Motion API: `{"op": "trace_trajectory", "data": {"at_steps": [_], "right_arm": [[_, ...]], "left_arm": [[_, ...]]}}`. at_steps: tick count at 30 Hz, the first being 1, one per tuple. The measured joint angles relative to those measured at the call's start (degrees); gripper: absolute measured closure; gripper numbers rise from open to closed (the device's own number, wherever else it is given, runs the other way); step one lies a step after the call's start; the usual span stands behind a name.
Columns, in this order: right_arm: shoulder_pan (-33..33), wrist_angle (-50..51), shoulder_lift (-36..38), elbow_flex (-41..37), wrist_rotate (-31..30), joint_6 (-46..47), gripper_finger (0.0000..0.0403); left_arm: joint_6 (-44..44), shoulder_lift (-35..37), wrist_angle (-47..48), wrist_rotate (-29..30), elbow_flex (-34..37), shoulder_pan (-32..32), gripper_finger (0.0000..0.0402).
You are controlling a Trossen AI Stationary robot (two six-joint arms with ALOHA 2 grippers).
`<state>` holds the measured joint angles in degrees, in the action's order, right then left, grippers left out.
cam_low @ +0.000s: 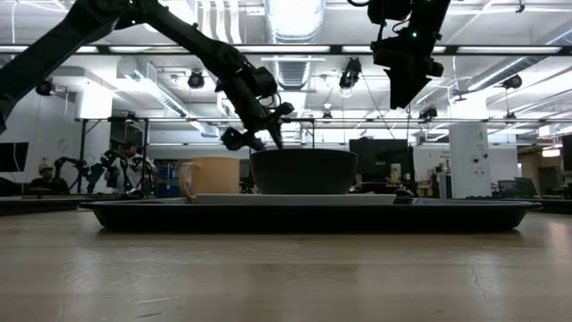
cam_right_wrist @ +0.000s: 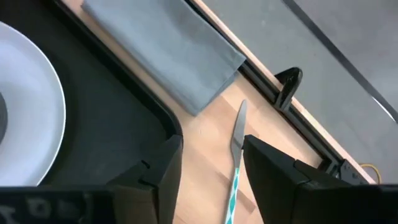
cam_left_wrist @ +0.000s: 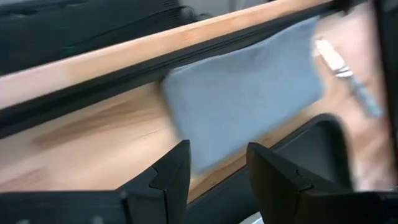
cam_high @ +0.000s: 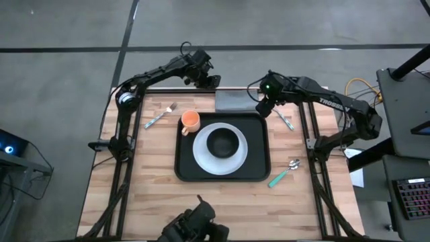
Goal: Set up tray
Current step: Put the table gray napkin to the right of the white plate on the black serving tray
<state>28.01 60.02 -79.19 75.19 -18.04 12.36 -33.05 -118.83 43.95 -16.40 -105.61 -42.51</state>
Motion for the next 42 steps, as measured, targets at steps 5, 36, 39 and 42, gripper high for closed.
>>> {"op": "trace_trajectory", "data": {"at_steps": [5,36,39,42], "right_arm": [[0.0,-0.15,1.43,0.44,-0.03,-0.14,0.0226],[-0.02,0.06,3.66,0.44,0.27,0.51,0.022],[-0.02,0.02,3.66,0.44,0.28,0.5,0.022],[-0.02,-0.02,3.66,0.44,0.28,0.62,0.022]], "left_arm": [[-3.97,0.02,-7.95,-3.09,5.09,0.23,0.0265],[-0.08,0.13,-17.63,-11.81,18.61,0.01,0.0231],[-2.03,0.13,-17.63,-11.81,18.59,0.02,0.0189],[-3.59,0.13,-18.04,-11.5,18.55,-0.29,0.0149]]}}
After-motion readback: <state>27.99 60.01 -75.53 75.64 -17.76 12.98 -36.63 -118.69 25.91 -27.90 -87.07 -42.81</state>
